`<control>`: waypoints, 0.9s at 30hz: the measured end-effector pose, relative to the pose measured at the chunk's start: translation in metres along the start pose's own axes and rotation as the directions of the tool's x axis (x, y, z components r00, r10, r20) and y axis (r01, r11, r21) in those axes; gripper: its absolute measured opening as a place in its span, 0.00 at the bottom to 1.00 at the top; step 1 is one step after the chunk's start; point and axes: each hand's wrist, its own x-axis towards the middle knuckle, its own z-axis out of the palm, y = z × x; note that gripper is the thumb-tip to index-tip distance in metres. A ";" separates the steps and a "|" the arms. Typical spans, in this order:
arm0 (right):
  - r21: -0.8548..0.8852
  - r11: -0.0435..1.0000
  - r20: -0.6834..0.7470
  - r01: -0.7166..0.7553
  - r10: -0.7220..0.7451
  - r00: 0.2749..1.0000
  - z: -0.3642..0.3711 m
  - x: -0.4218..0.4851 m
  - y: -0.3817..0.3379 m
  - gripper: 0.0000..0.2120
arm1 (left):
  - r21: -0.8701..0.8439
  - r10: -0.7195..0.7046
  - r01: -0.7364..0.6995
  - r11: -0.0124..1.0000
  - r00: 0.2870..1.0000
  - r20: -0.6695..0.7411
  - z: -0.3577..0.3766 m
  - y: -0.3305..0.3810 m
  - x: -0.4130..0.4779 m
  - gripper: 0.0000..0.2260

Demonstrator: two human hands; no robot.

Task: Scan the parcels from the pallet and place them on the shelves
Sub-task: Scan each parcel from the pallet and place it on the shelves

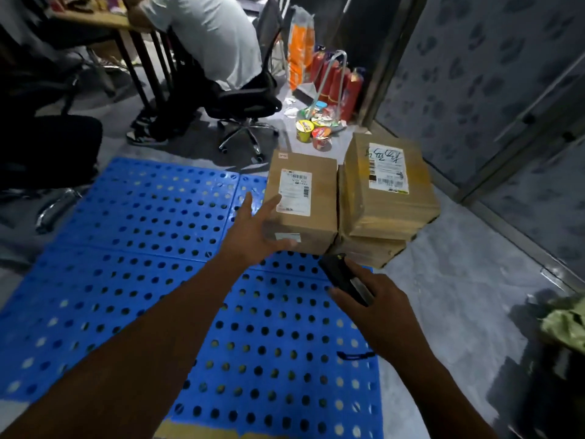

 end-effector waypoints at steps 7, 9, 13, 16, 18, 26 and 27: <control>0.019 0.997 0.060 0.081 -0.082 0.995 -0.008 0.046 0.015 0.32 | -0.084 -0.026 0.020 0.996 0.997 -0.073 0.033 -0.009 0.014 0.39; 0.025 0.994 0.078 0.108 -0.109 0.991 -0.009 0.054 0.016 0.32 | -0.094 -0.040 0.029 0.995 0.993 -0.114 0.036 -0.008 0.001 0.35; 0.008 0.989 0.111 0.147 -0.147 0.983 -0.008 0.057 0.016 0.33 | -0.063 -0.061 0.053 0.997 0.990 -0.128 0.039 -0.007 -0.055 0.27; 0.022 0.983 0.150 0.181 -0.182 0.972 -0.010 0.050 0.014 0.33 | -0.057 -0.094 0.088 0.994 0.989 -0.115 0.040 -0.009 -0.113 0.27; 0.043 0.982 0.224 0.182 -0.187 0.956 -0.009 0.045 0.014 0.32 | -0.040 -0.128 0.124 0.991 0.983 -0.129 0.044 -0.014 -0.153 0.28; -0.329 0.866 0.533 0.376 -0.158 0.831 -0.021 0.044 -0.019 0.30 | -0.113 -0.104 0.084 0.990 0.976 -0.189 0.047 -0.033 -0.200 0.39; -0.383 0.831 0.555 0.404 -0.143 0.820 -0.025 0.045 -0.025 0.30 | -0.128 -0.092 0.067 0.989 0.977 -0.194 0.047 -0.035 -0.198 0.39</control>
